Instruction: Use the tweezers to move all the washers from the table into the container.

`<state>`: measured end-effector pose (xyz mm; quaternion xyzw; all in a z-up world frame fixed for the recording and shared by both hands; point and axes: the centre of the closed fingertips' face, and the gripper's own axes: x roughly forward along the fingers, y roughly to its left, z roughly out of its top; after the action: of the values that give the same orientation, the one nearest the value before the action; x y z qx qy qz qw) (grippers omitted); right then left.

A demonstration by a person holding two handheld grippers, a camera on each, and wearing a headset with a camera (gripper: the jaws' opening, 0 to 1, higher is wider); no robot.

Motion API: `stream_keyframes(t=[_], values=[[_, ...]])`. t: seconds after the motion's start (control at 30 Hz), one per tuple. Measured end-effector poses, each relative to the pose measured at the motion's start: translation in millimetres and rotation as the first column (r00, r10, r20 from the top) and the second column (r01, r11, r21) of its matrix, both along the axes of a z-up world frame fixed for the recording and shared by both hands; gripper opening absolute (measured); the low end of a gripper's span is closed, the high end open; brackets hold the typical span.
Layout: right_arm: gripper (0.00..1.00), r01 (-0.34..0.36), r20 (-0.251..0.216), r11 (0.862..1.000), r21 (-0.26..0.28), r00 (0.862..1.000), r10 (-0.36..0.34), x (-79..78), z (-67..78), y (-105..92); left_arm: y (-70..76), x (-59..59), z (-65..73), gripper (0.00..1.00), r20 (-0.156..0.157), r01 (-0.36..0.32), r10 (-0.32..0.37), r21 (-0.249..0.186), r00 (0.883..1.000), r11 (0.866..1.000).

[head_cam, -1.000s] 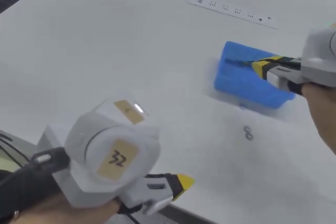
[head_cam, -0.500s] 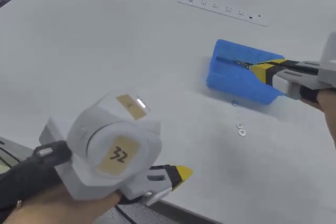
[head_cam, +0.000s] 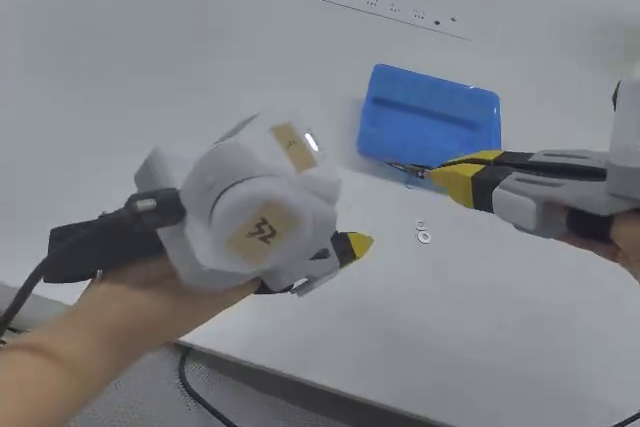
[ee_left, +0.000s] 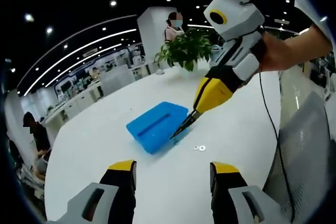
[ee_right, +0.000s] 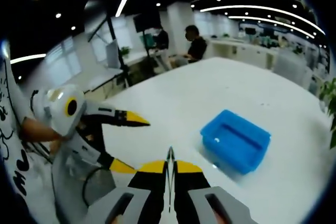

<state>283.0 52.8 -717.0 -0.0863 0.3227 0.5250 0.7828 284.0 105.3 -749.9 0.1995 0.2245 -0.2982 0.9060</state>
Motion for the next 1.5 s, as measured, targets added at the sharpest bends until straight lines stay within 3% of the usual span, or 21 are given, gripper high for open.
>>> stream_keyframes(t=[0.1,0.17,0.23,0.43,0.5,0.57,0.73,0.8,0.93,1.07,1.17,1.2,1.3,1.5], values=[[0.01,-0.029,-0.063,1.000,0.011,0.998,0.030,-14.1,-1.2,2.0,-6.0,2.5,-2.2,0.54,0.013,0.029,-0.029,0.001,0.999,1.000],[0.01,-0.046,-0.074,0.999,0.005,0.996,0.046,-19.0,-1.8,2.5,-9.8,3.0,-3.3,0.48,0.016,0.049,-0.049,0.002,0.999,0.999],[0.01,-0.065,-0.089,0.998,0.000,0.994,0.065,-24.3,-3.2,2.9,-15.9,3.6,-5.0,0.44,0.042,0.090,-0.091,0.025,0.995,0.996],[0.01,-0.086,-0.111,0.996,0.001,0.990,0.086,-31.6,-4.6,5.3,-28.8,-1.8,-16.0,0.38,0.013,0.158,-0.158,0.009,0.987,0.987],[0.01,-0.085,-0.109,0.996,0.005,0.990,0.085,-31.8,-3.7,6.2,-30.9,-4.6,-18.8,0.28,0.008,0.175,-0.176,0.025,0.984,0.984],[0.01,-0.077,-0.111,0.997,0.016,0.991,0.078,-31.6,-2.5,7.8,-32.7,-5.5,-18.4,0.15,0.024,0.188,-0.190,0.046,0.982,0.981],[0.01,-0.058,-0.100,0.998,0.035,0.993,0.061,-29.3,0.2,10.6,-36.6,-5.8,-17.5,0.02,0.032,0.193,-0.195,0.051,0.980,0.980],[0.01,-0.045,-0.091,0.998,0.047,0.995,0.049,-27.5,2.5,11.3,-36.4,-4.7,-16.5,0.02,0.045,0.191,-0.194,0.066,0.980,0.979],[0.01,-0.007,-0.069,0.995,0.101,0.998,0.014,-22.4,8.6,15.4,-39.7,-6.3,-16.0,0.00,0.038,0.185,-0.187,0.049,0.982,0.981],[0.01,0.005,-0.006,0.993,0.114,1.000,-0.004,-19.8,10.5,19.5,-41.5,-5.8,-16.3,0.00,0.039,0.168,-0.170,0.052,0.985,0.984],[0.01,0.034,0.032,0.989,0.145,0.999,-0.039,-17.4,13.3,23.4,-38.9,-3.0,-14.5,0.00,0.010,0.110,-0.110,-0.012,0.994,0.994],[0.01,0.053,0.026,0.985,0.163,0.998,-0.058,-16.5,13.8,24.2,-39.8,-3.5,-14.3,0.00,-0.004,0.110,-0.110,-0.030,0.994,0.994],[0.01,0.089,0.003,0.977,0.195,0.996,-0.092,-12.9,13.0,25.0,-38.8,-3.8,-14.4,0.00,-0.004,0.096,-0.096,-0.031,0.995,0.995],[0.01,0.129,-0.005,0.965,0.229,0.991,-0.131,-9.2,12.9,27.2,-41.9,-5.4,-15.2,0.01,0.028,0.105,-0.106,0.006,0.994,0.994]])
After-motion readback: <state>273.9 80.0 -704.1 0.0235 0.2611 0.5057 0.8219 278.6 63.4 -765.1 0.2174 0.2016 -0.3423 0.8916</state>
